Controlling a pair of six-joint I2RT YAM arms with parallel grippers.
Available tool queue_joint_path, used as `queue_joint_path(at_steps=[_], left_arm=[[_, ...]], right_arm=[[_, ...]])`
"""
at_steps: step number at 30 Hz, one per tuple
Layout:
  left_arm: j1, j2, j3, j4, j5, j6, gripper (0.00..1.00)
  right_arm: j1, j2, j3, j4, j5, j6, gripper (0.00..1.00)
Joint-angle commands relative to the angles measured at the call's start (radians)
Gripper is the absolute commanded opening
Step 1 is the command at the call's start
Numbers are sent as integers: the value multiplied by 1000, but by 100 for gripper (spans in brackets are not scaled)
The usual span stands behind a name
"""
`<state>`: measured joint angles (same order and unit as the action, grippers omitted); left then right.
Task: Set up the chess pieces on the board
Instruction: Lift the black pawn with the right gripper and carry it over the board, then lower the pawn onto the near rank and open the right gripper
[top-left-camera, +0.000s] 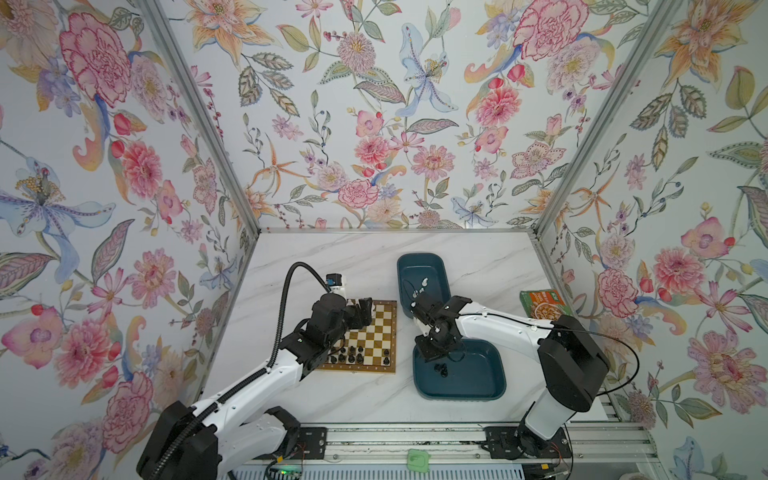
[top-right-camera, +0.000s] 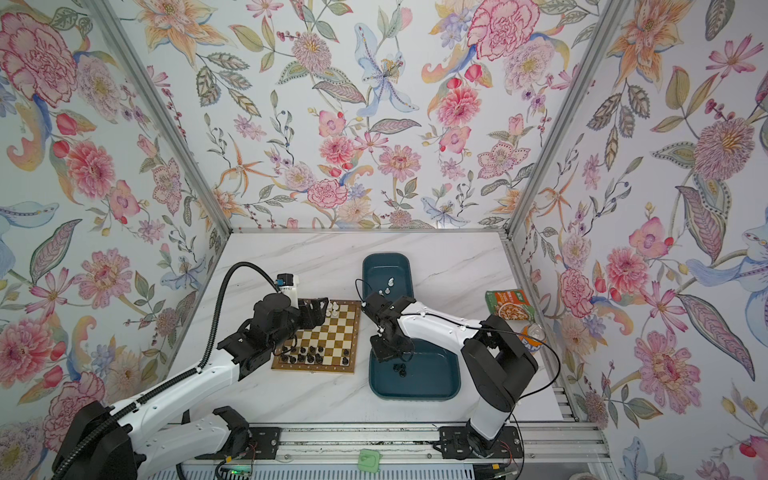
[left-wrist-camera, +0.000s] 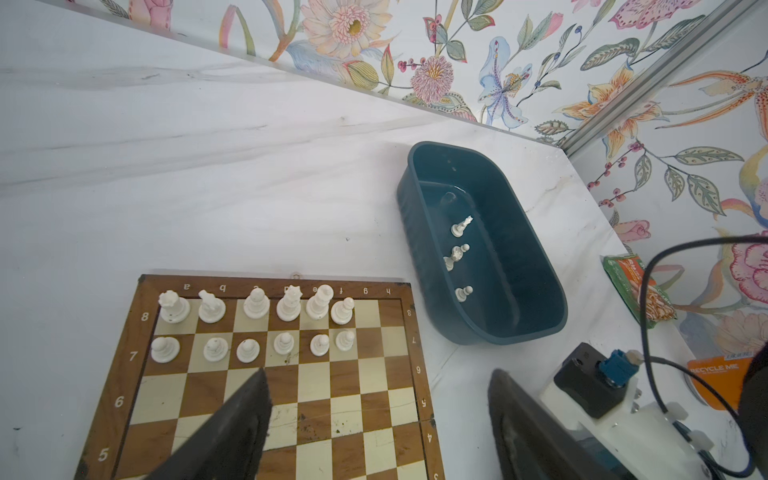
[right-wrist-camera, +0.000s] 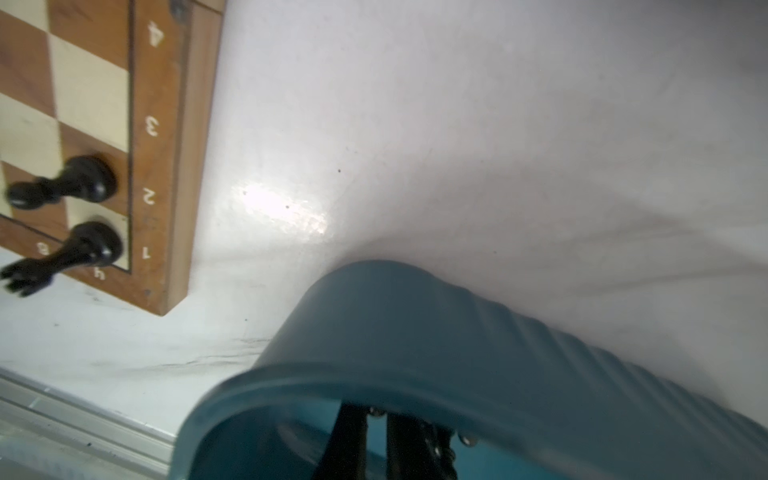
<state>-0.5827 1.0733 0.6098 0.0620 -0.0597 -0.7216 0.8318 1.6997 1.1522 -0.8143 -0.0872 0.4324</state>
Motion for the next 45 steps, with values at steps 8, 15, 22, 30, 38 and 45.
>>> queue_joint_path(at_steps=[8, 15, 22, 30, 38, 45], left_arm=[[129, -98, -26, -140, 3, 74, 84], [177, -160, -55, -196, 10, 75, 84], [193, -241, -94, -266, -24, 19, 99], [214, -334, -117, -348, -28, 3, 99], [221, -401, -135, -379, 17, -33, 99], [221, -474, -193, -368, 21, -95, 99]], right_arm=[[22, -41, 201, -190, 55, -30, 7], [59, 45, 363, -218, 55, -47, 8], [118, 162, 497, -224, 42, -67, 8], [167, 252, 561, -226, 38, -66, 7], [202, 327, 609, -221, 39, -57, 7], [212, 380, 611, -191, 32, -57, 7]])
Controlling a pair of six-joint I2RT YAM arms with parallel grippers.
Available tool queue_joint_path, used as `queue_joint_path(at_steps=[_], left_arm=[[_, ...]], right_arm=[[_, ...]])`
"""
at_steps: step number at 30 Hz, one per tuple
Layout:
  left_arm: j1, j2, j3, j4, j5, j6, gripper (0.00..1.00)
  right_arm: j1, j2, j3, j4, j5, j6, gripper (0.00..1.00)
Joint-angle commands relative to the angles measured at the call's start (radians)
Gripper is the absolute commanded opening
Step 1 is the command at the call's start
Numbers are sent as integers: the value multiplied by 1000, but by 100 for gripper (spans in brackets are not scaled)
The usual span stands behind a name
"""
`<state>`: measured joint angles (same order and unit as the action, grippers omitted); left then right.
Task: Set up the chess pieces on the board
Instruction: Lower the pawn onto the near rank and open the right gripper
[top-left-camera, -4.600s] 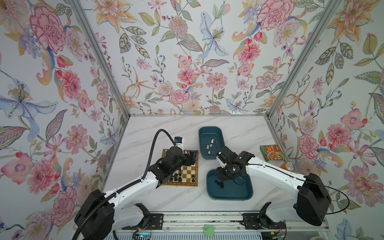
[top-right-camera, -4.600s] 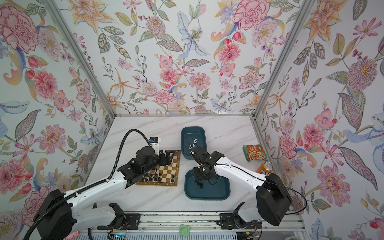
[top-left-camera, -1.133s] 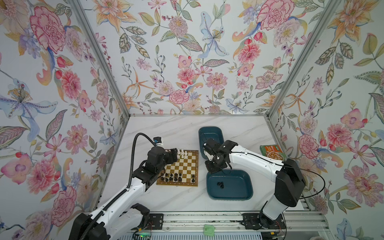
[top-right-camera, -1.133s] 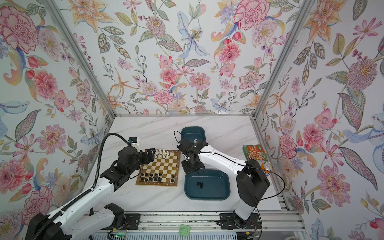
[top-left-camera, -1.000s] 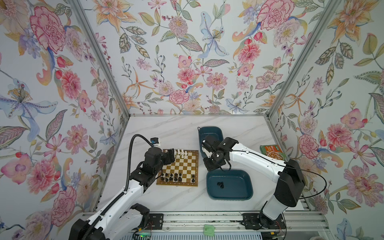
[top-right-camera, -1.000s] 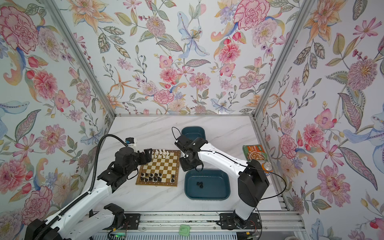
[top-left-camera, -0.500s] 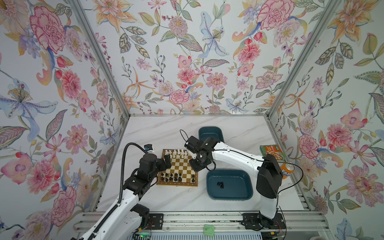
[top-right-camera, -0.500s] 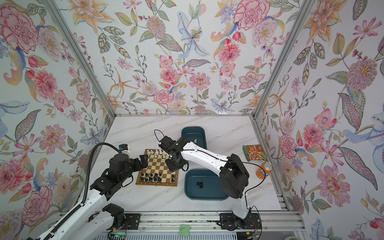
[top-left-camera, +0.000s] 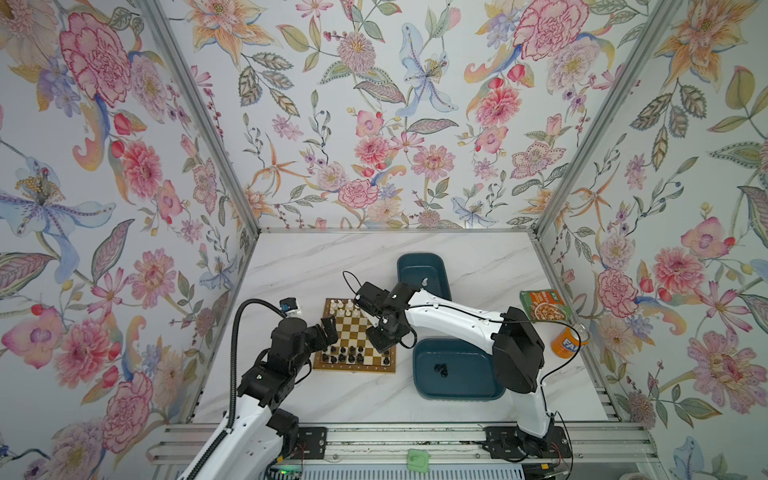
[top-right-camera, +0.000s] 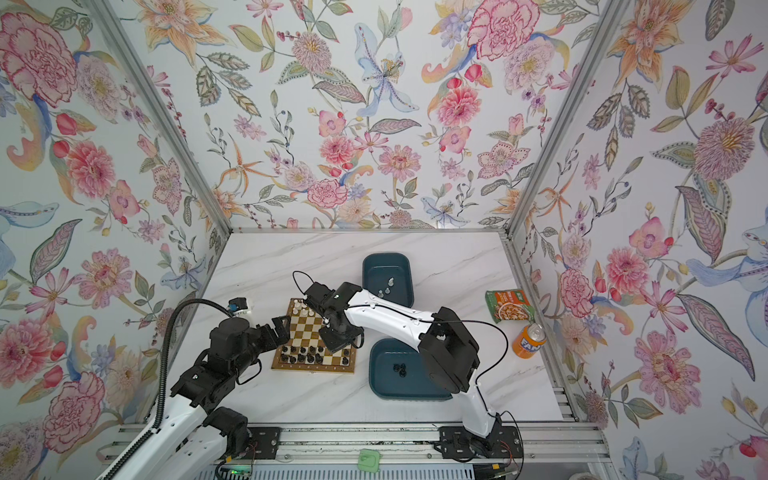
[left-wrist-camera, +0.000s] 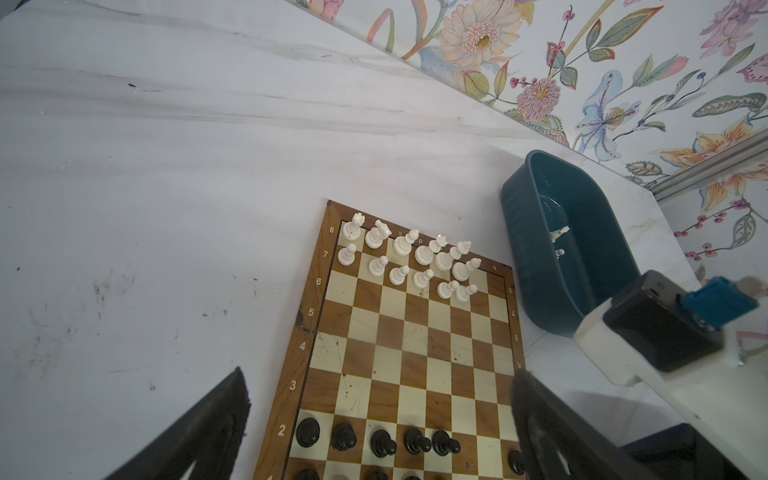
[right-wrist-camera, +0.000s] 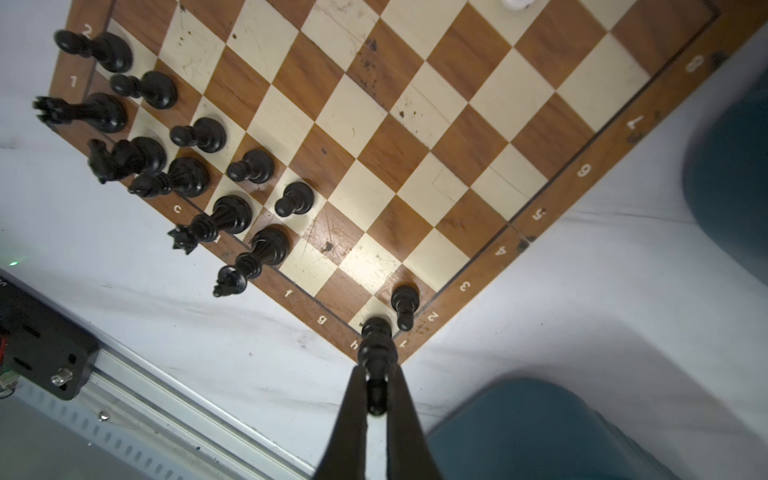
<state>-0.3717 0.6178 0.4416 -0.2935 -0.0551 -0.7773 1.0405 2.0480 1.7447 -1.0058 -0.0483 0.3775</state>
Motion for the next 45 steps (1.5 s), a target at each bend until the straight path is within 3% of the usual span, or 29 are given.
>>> queue_joint_path(at_steps=[1, 26, 45], left_arm=[[11, -23, -27, -12, 15, -45, 99], [36, -46, -20, -33, 9, -20, 99], [46, -58, -24, -38, 20, -20, 99]], right_arm=[[4, 38, 19, 5, -10, -2, 7], [4, 142, 74, 15, -37, 0, 8], [6, 158, 61, 20, -41, -4, 18]])
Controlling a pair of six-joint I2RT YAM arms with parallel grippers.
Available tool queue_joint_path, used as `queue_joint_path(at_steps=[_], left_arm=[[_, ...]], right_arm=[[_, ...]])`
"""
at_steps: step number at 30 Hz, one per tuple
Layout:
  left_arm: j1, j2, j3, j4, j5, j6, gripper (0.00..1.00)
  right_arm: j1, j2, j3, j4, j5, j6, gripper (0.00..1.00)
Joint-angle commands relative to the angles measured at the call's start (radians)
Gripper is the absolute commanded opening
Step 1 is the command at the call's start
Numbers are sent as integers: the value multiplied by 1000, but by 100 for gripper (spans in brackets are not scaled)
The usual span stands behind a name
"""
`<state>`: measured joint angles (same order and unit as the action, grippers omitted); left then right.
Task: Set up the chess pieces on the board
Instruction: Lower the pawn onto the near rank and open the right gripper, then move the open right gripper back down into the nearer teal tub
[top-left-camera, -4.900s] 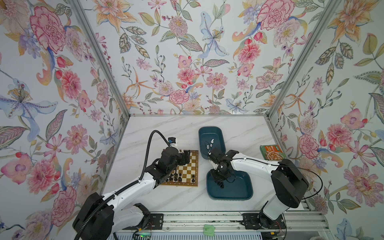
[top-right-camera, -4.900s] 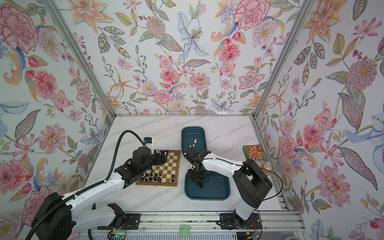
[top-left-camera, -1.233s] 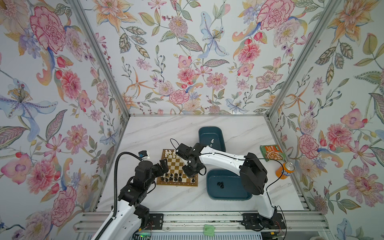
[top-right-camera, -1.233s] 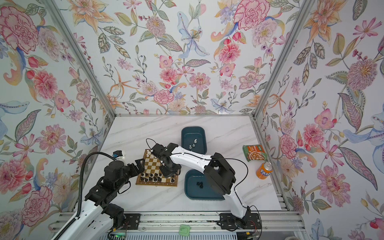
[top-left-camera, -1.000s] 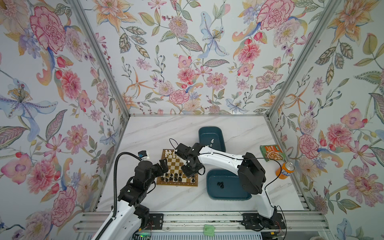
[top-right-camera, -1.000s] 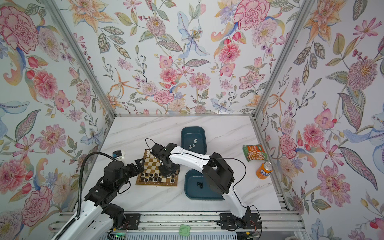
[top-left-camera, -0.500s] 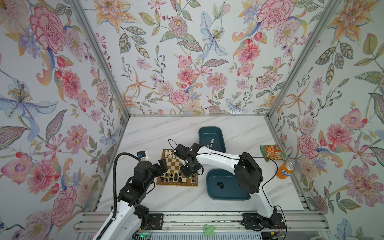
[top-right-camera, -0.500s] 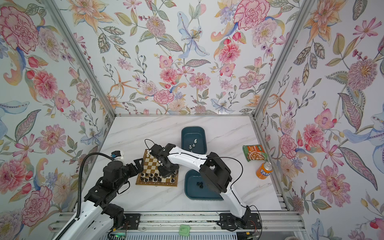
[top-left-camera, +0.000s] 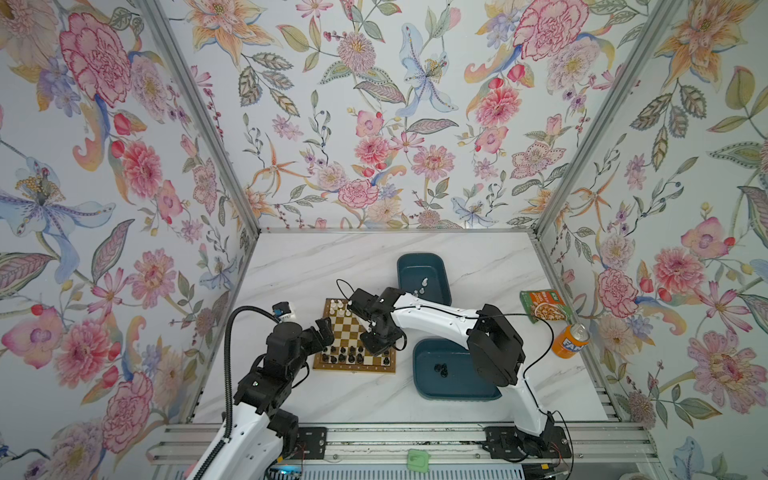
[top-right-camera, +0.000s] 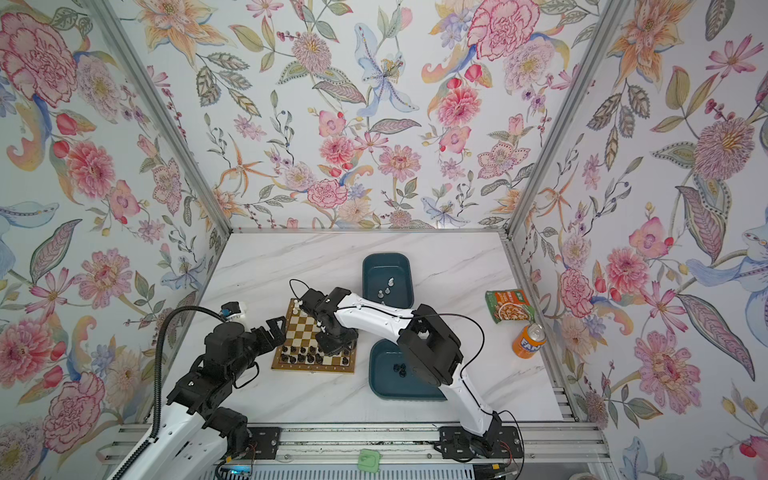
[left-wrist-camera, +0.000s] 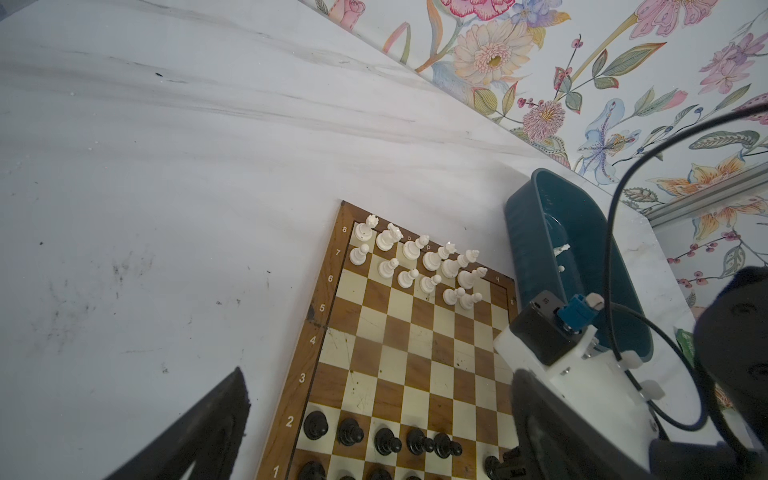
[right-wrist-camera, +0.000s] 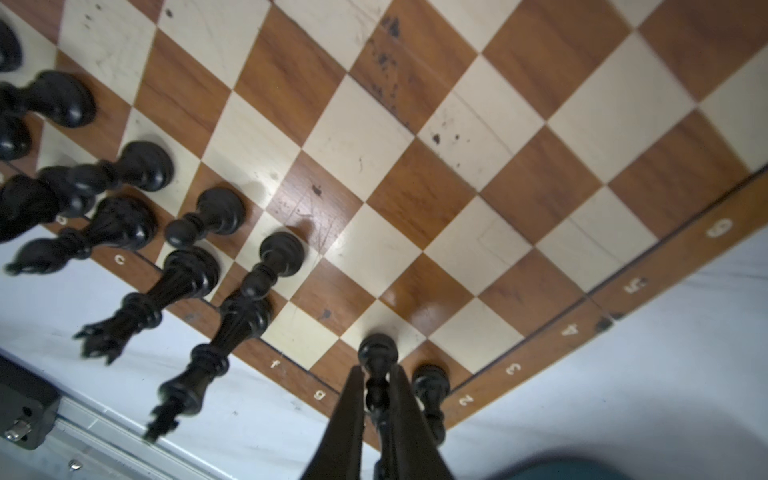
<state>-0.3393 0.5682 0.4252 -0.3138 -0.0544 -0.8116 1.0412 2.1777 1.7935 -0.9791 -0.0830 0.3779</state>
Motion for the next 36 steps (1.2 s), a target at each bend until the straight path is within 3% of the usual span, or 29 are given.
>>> queue_joint_path(at_steps=[1, 13, 22, 26, 31, 36], left_arm=[[14, -8, -5, -18, 18, 16, 100], [22, -7, 12, -12, 15, 27, 99], [22, 66, 61, 67, 16, 96, 99], [22, 156, 92, 137, 52, 137, 99], [7, 279, 108, 269, 115, 134, 99], [-132, 404, 150, 340, 66, 136, 99]], right_arm=[[6, 28, 13, -7, -6, -4, 19], [3, 6, 76, -27, 27, -20, 34], [-26, -41, 246, -117, 105, -50, 35], [-55, -152, 135, -116, 145, -29, 33], [-108, -350, -133, -101, 212, 18, 31], [-176, -569, -439, -47, 198, 109, 30]])
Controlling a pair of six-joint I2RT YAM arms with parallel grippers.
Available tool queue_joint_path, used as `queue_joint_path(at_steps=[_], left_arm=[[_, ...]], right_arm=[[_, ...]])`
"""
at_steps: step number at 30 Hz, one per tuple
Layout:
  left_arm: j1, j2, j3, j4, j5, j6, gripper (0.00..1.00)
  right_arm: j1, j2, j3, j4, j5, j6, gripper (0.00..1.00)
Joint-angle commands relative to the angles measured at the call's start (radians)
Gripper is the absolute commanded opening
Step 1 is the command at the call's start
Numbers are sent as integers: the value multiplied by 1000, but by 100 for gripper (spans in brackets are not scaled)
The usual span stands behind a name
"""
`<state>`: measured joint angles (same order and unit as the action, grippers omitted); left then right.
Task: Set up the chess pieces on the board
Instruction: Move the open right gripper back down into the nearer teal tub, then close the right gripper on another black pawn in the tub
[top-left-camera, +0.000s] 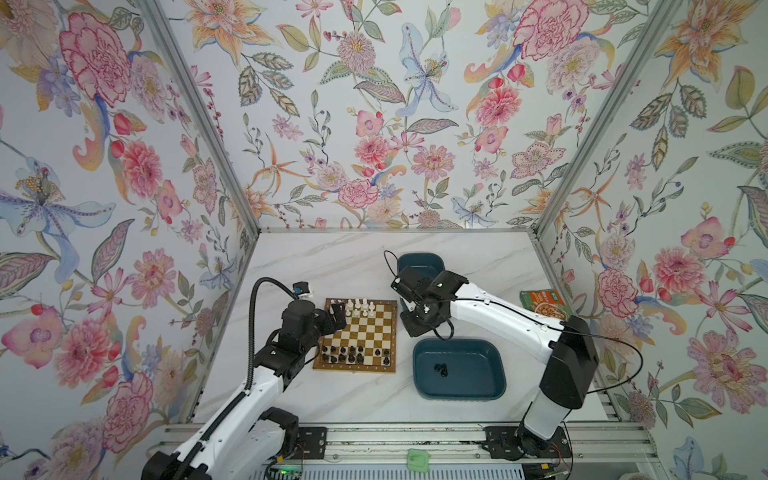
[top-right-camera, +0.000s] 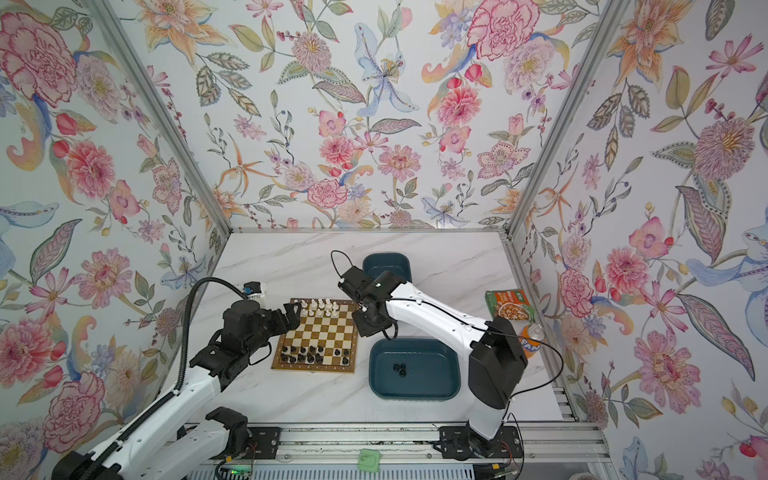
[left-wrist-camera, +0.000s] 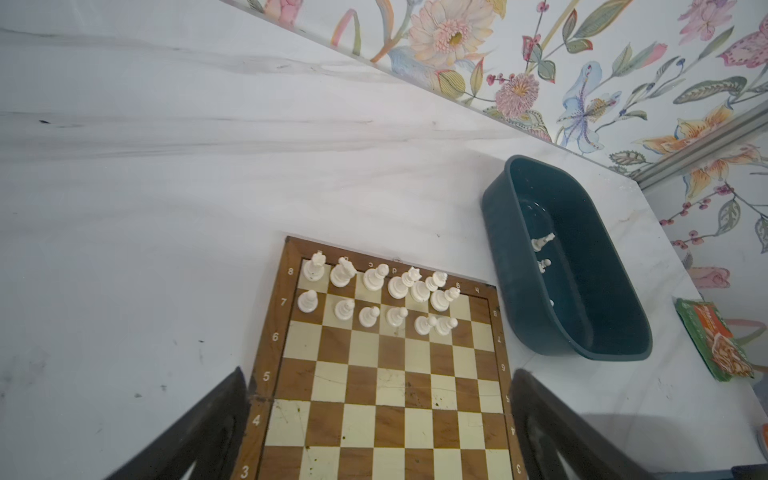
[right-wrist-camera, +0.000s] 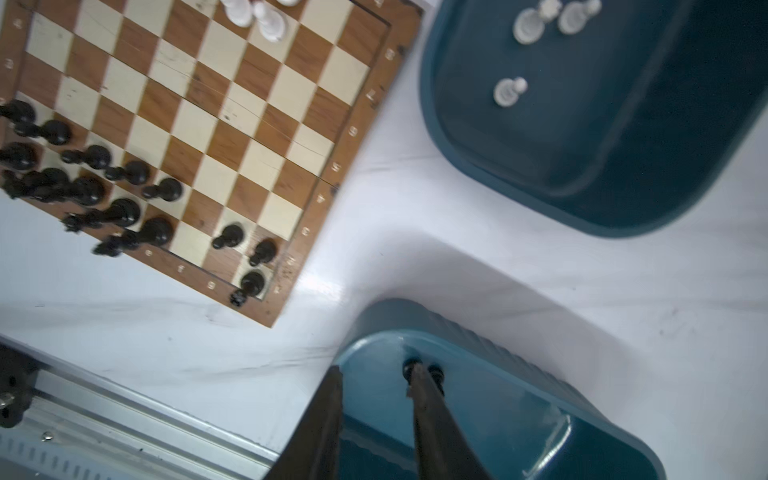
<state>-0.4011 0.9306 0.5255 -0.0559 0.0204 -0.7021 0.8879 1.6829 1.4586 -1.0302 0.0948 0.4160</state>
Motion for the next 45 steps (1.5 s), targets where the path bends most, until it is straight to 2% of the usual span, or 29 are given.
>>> queue_joint_path(at_steps=[1, 6, 11, 23, 45], left_arm=[[-108, 66, 62, 89, -24, 32, 99], [-274, 207, 114, 144, -67, 22, 98], [-335, 276, 152, 166, -91, 18, 97], [-341, 299, 177, 159, -114, 6, 97], [-340, 367, 249, 132, -101, 61, 97]], right_arm=[[-34, -111, -148, 13, 16, 86, 30], [-77, -227, -346, 75, -19, 143, 30], [-82, -252, -440, 123, -50, 164, 29], [-90, -236, -524, 216, -99, 167, 27], [-103, -162, -551, 278, -120, 175, 21]])
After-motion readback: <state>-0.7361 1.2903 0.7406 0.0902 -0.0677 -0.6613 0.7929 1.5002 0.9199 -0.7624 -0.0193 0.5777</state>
